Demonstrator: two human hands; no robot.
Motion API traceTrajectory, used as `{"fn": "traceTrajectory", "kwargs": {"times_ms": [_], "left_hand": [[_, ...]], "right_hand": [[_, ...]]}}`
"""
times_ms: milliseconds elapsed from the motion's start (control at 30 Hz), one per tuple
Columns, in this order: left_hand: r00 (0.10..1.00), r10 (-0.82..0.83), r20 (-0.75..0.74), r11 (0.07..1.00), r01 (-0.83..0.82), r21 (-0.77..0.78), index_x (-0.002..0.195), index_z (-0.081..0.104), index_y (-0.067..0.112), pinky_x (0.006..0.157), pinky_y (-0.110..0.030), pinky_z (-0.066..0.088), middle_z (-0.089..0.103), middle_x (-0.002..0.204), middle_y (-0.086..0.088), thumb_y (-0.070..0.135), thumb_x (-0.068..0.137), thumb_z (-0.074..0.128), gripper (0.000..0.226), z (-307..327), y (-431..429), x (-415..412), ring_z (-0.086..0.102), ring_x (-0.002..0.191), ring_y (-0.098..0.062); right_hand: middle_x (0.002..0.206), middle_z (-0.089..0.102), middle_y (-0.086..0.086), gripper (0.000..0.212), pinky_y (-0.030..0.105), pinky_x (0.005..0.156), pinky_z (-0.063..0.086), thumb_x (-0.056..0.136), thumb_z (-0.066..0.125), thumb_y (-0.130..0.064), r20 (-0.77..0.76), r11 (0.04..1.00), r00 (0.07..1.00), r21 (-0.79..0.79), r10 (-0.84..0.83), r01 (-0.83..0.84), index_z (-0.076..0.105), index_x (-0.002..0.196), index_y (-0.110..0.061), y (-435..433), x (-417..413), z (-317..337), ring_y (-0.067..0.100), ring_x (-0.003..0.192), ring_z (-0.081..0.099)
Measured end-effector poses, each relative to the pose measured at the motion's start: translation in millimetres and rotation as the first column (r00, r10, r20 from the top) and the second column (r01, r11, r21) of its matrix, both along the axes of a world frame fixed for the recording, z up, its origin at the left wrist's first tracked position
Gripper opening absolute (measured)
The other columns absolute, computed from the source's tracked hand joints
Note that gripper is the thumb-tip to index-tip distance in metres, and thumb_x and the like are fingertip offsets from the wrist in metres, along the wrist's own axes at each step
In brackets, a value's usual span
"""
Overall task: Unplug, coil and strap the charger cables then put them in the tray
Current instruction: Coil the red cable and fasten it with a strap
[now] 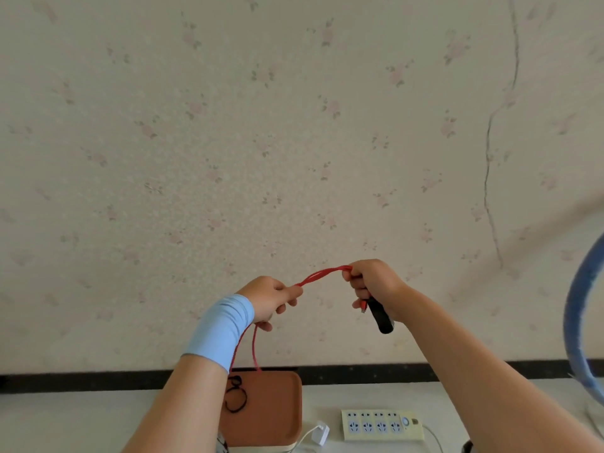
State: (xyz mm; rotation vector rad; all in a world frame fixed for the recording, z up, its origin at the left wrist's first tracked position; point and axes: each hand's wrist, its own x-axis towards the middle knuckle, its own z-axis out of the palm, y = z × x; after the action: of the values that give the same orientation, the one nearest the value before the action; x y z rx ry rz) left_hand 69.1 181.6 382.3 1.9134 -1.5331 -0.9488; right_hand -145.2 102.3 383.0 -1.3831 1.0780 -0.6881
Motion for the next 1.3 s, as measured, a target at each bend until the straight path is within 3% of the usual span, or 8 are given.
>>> {"fn": "traceTrajectory", "kwargs": {"times_ms": [100,233,567,767,833,933,1133,1300], "left_hand": [[0.995,0.073,-0.070,0.995,-0.078,-0.067,0.086,0.067,0.015,0.054,-0.026,0.044,0.046,0.069,0.003,0.049,0.094,0.055,0.036,1.0,-2.3,1.2,0.039,0.051,-0.013],[0.742,0.108,-0.661,0.964,-0.242,-0.114,0.083,0.059,0.011,0.042,-0.019,0.020,0.026,0.056,0.007,0.034,0.096,0.059,0.026,14.7,-0.9,-5.0,0.021,0.041,-0.006],[0.302,0.103,-0.948,0.961,-0.275,0.017,0.079,0.060,0.008,0.032,-0.016,0.015,0.026,0.048,0.008,0.038,0.098,0.053,0.037,22.4,-1.6,-24.1,0.020,0.037,-0.004],[0.577,0.187,-0.795,0.920,-0.386,-0.065,0.079,0.064,0.009,0.036,-0.020,0.022,0.026,0.054,0.005,0.038,0.097,0.057,0.036,20.2,-1.6,-22.7,0.022,0.042,-0.010],[0.876,0.295,-0.382,0.863,-0.416,-0.286,0.073,0.063,0.007,0.043,-0.023,0.028,0.037,0.053,0.002,0.039,0.096,0.057,0.040,20.0,-1.2,-15.5,0.032,0.045,-0.015],[0.906,0.419,0.057,0.794,-0.335,-0.506,0.072,0.065,0.002,0.053,-0.027,0.036,0.052,0.056,-0.005,0.043,0.096,0.053,0.049,20.3,-0.3,-5.8,0.047,0.054,-0.020],[0.928,0.371,0.032,0.781,-0.292,-0.552,0.076,0.069,0.015,0.060,-0.025,0.044,0.064,0.069,0.000,0.037,0.092,0.062,0.028,17.7,-0.9,10.4,0.057,0.065,-0.016],[0.728,0.302,-0.615,0.735,-0.589,-0.336,0.123,0.054,0.008,0.069,-0.033,0.055,0.063,0.102,-0.010,0.019,0.090,0.067,0.037,13.1,-9.6,10.8,0.060,0.067,-0.017]], "right_hand": [[0.055,0.031,-0.004,0.023,0.031,0.055,0.035,0.090,0.039,-0.007,0.000,1.000,1.000,-0.001,0.002,-0.002,0.056,0.075,-0.010,0.1,-0.4,1.7,0.014,0.047,0.024],[0.055,0.038,-0.003,0.015,0.030,0.052,0.037,0.090,0.052,-0.013,-0.125,0.992,0.984,-0.008,0.128,-0.130,0.065,0.086,-0.007,10.0,3.8,-3.3,0.014,0.046,0.030],[0.069,0.048,-0.004,0.032,0.025,0.053,0.049,0.077,0.081,-0.054,-0.376,0.878,0.871,-0.233,0.315,-0.418,0.070,0.103,-0.037,49.3,30.0,-7.9,0.006,0.050,0.049],[0.080,0.057,-0.002,0.021,0.026,0.058,0.049,0.092,0.064,-0.038,-0.466,0.840,0.798,-0.186,0.381,-0.509,0.072,0.084,-0.021,53.9,32.7,-4.2,0.013,0.059,0.049],[0.080,0.060,-0.004,0.024,0.029,0.063,0.050,0.093,0.060,-0.040,-0.540,0.815,0.736,-0.147,0.408,-0.560,0.072,0.088,-0.019,53.0,29.9,-4.6,0.015,0.064,0.050],[0.084,0.075,0.000,0.032,0.030,0.066,0.050,0.095,0.056,-0.041,-0.583,0.778,0.650,-0.047,0.488,-0.626,0.068,0.085,-0.014,50.1,25.2,-6.0,0.012,0.060,0.047],[0.063,0.058,-0.004,0.022,0.030,0.064,0.049,0.094,0.059,-0.031,-0.576,0.750,0.600,0.036,0.556,-0.660,0.063,0.083,-0.013,43.5,8.7,9.2,0.010,0.050,0.043],[0.104,0.078,0.005,0.016,0.028,0.060,0.047,0.100,0.051,-0.021,-0.303,0.827,0.787,0.003,0.537,-0.563,0.055,0.089,-0.010,37.0,-1.9,12.5,0.013,0.051,0.035]]}}
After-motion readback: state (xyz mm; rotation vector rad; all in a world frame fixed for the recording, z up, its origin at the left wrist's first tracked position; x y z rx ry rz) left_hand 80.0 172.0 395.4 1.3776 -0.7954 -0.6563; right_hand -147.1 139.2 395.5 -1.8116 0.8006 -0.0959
